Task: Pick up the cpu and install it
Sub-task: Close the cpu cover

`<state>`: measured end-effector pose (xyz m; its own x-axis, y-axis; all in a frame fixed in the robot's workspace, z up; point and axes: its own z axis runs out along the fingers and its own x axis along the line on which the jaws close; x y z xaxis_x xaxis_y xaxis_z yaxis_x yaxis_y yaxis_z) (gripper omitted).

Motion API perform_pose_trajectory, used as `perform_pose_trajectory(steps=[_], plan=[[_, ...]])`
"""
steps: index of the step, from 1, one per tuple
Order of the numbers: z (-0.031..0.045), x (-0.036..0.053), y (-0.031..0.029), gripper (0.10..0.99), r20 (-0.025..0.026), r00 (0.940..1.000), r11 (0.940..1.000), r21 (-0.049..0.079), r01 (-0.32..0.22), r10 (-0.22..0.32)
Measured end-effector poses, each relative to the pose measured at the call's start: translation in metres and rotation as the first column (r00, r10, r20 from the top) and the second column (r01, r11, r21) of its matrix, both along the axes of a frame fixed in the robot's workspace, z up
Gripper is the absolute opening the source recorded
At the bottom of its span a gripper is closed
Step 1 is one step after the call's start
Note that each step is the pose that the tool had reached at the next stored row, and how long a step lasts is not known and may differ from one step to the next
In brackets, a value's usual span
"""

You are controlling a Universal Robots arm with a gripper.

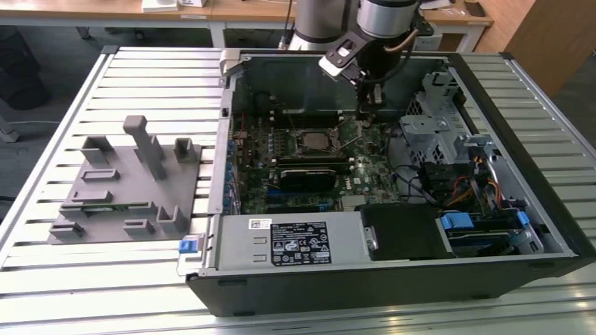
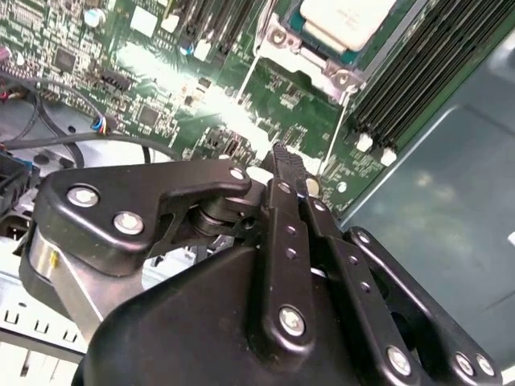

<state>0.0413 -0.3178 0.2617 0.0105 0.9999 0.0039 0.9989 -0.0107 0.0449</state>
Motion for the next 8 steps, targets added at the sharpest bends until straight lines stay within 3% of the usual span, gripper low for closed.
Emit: perform_pose_trajectory(steps=[8], plan=[[-0.0023,0.0084,0.0027,0.106,-0.0001,1.0000,1.0000,0.000,-0.004,0.004]])
